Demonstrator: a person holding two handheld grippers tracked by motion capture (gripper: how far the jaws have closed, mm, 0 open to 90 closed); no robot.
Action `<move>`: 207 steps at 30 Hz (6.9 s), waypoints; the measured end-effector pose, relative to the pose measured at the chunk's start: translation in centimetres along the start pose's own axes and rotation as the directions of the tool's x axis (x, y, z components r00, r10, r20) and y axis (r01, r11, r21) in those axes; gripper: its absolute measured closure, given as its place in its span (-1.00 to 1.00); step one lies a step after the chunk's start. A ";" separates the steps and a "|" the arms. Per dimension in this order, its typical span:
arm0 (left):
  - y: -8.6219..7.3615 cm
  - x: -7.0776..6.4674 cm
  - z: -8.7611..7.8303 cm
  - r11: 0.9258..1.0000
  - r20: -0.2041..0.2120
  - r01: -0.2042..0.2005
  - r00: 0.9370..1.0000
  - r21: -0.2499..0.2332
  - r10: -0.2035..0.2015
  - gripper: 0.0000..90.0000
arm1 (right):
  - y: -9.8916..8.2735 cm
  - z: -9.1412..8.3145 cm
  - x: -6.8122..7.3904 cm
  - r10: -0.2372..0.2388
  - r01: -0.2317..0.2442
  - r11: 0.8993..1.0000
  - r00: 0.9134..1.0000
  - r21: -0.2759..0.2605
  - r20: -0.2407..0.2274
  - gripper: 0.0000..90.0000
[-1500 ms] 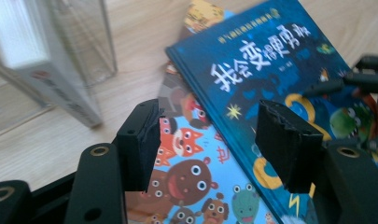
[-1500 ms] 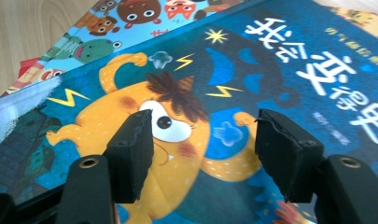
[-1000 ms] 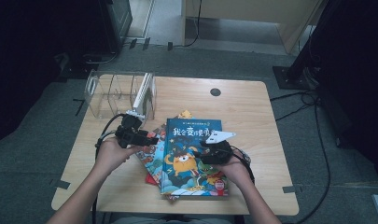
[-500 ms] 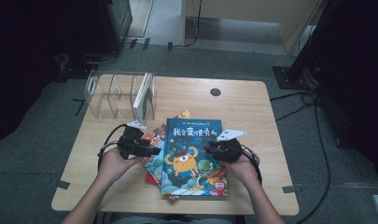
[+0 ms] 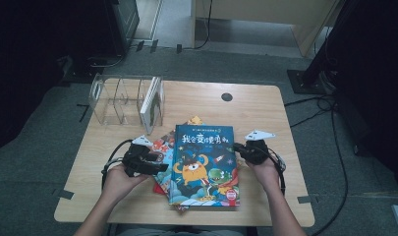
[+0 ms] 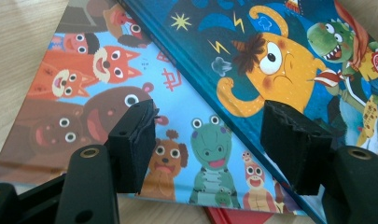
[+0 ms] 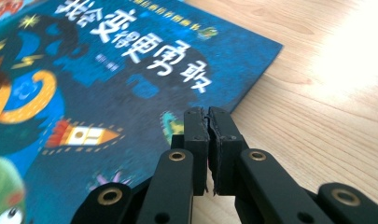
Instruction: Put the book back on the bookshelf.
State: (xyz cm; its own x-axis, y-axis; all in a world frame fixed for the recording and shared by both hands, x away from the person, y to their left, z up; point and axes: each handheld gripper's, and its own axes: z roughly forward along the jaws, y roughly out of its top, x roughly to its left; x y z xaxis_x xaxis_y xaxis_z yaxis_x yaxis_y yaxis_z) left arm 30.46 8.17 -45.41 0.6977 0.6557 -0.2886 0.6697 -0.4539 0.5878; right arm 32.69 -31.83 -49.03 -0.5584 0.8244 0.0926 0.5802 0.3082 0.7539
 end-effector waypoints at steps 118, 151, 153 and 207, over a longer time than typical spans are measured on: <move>0.2 -8.3 7.0 0.990 0.192 -0.133 0.974 0.043 0.123 0.85 | 0.3 -1.4 1.1 0.058 -0.058 0.998 0.997 -0.019 0.050 1.00; 4.7 1.7 2.7 0.997 0.102 -0.074 0.992 0.011 0.072 0.89 | -5.9 -7.2 2.7 0.107 -0.108 0.994 0.987 0.006 0.119 1.00; 4.8 2.2 2.6 0.998 0.095 -0.068 0.993 0.011 0.066 0.89 | -6.4 -7.4 2.8 0.122 -0.126 0.992 0.984 0.023 0.127 1.00; 1.3 6.6 1.9 0.996 -0.110 0.069 0.991 -0.061 -0.076 0.95 | -4.2 -4.3 -1.5 0.177 -0.182 0.983 0.976 0.027 0.128 1.00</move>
State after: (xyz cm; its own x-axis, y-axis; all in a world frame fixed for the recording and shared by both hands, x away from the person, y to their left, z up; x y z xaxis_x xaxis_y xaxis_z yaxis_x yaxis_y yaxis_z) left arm 36.42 10.77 -48.05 0.6129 0.7504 -0.2474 0.6996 -0.3700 0.6113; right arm 28.59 -36.43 -49.51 -0.3667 0.9196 0.1408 0.6878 0.1661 0.7066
